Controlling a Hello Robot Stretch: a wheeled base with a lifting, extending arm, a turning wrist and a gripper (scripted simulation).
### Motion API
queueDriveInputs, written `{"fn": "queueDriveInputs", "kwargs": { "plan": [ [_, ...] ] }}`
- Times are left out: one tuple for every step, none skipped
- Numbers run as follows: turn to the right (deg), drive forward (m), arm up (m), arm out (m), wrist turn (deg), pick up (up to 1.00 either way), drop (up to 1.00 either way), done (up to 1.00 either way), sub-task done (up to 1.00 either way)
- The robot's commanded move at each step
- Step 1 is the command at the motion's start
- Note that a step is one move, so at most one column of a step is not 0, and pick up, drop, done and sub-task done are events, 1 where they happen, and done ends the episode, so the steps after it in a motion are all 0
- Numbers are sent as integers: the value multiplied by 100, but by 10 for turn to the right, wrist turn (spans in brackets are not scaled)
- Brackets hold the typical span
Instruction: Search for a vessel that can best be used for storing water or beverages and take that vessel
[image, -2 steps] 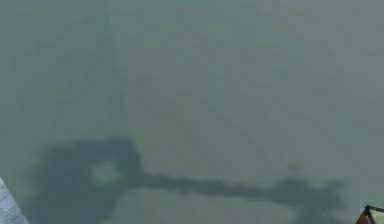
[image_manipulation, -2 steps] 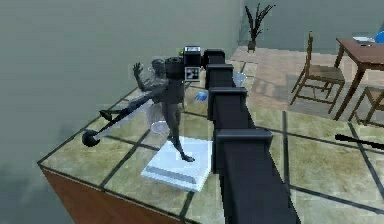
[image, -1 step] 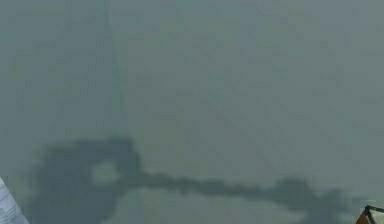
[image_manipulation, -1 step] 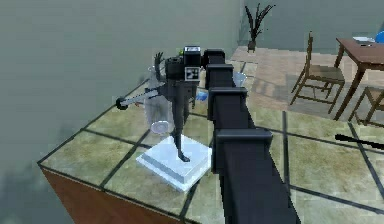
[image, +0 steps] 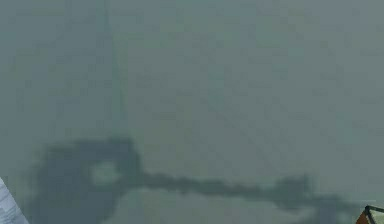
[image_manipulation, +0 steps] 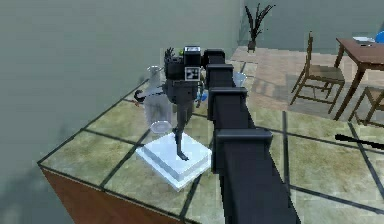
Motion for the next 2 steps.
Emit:
{"fn": "queueDriveInputs", "kwargs": {
  "plan": [
    [0, 0, 0, 0, 0, 100, 0, 0, 0],
    [0, 0, 0, 0, 0, 0, 0, 100, 0]
  ]
}}
